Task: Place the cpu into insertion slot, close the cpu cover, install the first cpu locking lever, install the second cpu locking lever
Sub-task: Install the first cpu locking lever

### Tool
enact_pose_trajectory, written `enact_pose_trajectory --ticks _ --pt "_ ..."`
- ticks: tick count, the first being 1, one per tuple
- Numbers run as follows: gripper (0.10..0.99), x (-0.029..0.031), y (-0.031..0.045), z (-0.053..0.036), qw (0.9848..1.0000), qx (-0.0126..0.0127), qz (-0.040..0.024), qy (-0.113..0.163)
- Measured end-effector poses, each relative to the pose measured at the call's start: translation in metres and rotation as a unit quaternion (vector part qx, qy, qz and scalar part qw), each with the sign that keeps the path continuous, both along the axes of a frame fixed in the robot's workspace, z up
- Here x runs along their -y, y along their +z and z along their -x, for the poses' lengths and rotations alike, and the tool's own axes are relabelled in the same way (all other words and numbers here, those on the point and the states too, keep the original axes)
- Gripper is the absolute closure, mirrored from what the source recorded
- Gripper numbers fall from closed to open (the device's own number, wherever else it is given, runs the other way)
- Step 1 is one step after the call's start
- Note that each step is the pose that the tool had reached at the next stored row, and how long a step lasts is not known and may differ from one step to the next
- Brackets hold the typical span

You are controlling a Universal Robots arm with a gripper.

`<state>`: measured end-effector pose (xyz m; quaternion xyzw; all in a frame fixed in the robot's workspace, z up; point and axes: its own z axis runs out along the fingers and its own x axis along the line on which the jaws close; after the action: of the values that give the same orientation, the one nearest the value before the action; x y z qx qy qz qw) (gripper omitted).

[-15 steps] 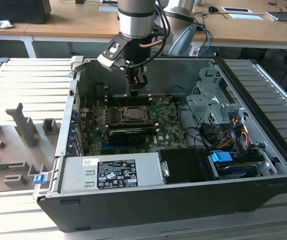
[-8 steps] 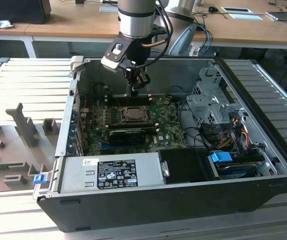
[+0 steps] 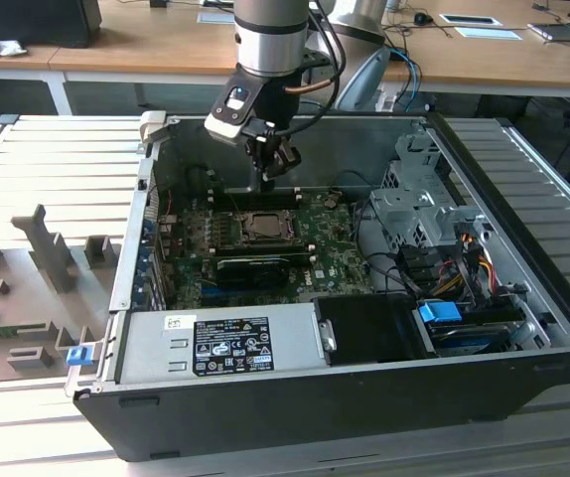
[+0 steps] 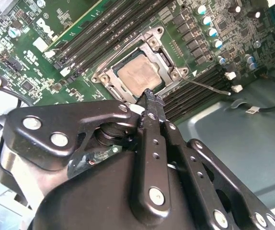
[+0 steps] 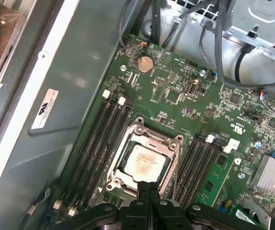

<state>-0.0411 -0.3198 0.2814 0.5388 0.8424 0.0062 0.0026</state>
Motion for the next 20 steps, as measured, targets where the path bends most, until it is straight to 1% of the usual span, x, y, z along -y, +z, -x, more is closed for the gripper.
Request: enact_pose_trajectory --ticks 5,8,13,20 --pt "0.98 0.0 0.0 0.0 0.9998 0.0 0.0 0.017" --pt "0.98 0.0 0.0 0.0 0.9994 0.0 0.0 0.034" --pt "0.98 0.0 0.0 0.0 0.9991 0.0 0.0 0.043" --pt "0.98 0.0 0.0 0.0 0.998 0.0 0.0 0.063"
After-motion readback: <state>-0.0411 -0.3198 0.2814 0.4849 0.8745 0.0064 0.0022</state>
